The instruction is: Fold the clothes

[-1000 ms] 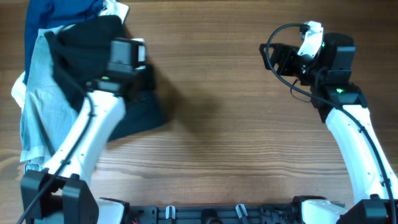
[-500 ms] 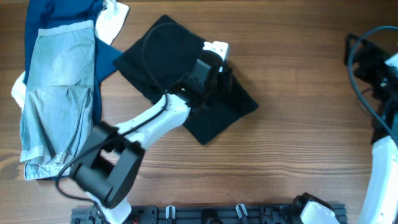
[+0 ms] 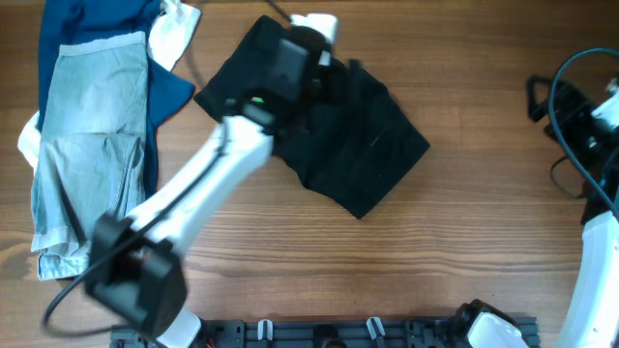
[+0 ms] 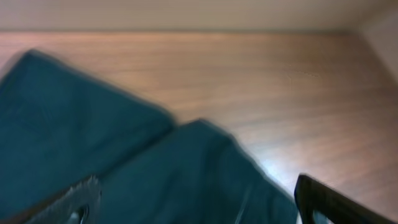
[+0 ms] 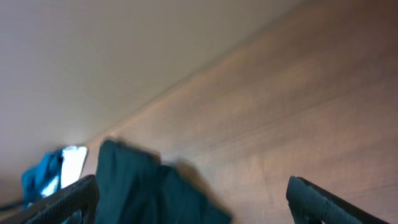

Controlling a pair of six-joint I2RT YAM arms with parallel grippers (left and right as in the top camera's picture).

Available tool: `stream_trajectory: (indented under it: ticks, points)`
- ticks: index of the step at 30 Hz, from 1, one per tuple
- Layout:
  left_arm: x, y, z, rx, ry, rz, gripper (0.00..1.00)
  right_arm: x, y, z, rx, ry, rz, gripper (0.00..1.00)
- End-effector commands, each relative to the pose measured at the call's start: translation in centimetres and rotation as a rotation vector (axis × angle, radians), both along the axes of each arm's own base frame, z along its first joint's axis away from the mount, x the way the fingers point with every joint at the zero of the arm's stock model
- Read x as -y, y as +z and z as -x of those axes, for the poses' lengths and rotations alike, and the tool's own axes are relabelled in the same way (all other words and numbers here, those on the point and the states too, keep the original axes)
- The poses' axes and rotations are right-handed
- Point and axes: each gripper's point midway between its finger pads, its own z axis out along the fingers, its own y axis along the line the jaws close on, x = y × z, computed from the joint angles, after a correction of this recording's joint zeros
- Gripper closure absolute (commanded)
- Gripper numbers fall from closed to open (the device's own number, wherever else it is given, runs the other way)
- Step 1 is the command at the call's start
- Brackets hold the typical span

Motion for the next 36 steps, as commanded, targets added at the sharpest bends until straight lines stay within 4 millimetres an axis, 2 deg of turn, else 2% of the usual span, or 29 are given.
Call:
stream_trajectory:
  ticks: [1,4,6,9,10,13,15,19,26,29,31,36]
  points:
    - [-5.1,2.6,2.7,-0.04,0.024,-0.082,0.0,-4.0,-3.3,-0.3,-0.102,0.186,0.002,0.01]
    - [-7.0,-1.3,6.4,-0.244,0.009,-0.193,0.0,-7.4,-7.0,-0.9,-0.22,0.286,0.015,0.0]
    - [-8.3,-2.9,8.1,-0.34,0.02,-0.247,0.0,-9.4,-10.0,-2.0,-0.296,0.328,0.05,0.0]
    - [-9.3,-3.3,8.3,-0.359,0.047,-0.273,0.0,-11.3,-13.4,-3.7,-0.348,0.367,0.105,0.01]
    - [-9.6,-3.2,8.0,-0.351,0.059,-0.278,0.0,-11.8,-15.2,-4.7,-0.37,0.368,0.146,0.0]
    - [-11.1,-3.1,7.2,-0.333,0.113,-0.302,0.0,-11.0,-19.1,-6.2,-0.436,0.299,0.225,0.05]
    - [-12.3,-3.1,6.9,-0.337,0.146,-0.308,0.0,-10.5,-20.7,-6.8,-0.454,0.282,0.247,0.1]
    - [-15.5,-3.1,5.9,-0.351,0.229,-0.295,0.0,-10.1,-23.1,-6.8,-0.492,0.302,0.288,0.2]
    - [-21.6,-3.1,4.9,-0.374,0.38,-0.269,0.0,-12.0,-24.3,-5.2,-0.536,0.414,0.308,0.2]
    - [-23.2,-3.1,4.7,-0.38,0.421,-0.261,0.0,-11.3,-25.0,-5.0,-0.549,0.386,0.345,0.21]
    - [-24.0,-3.1,4.7,-0.383,0.439,-0.258,0.0,-11.1,-25.2,-5.0,-0.546,0.382,0.359,0.24]
    - [-24.6,-3.1,4.7,-0.385,0.453,-0.257,0.0,-10.9,-25.7,-5.0,-0.531,0.392,0.387,0.32]
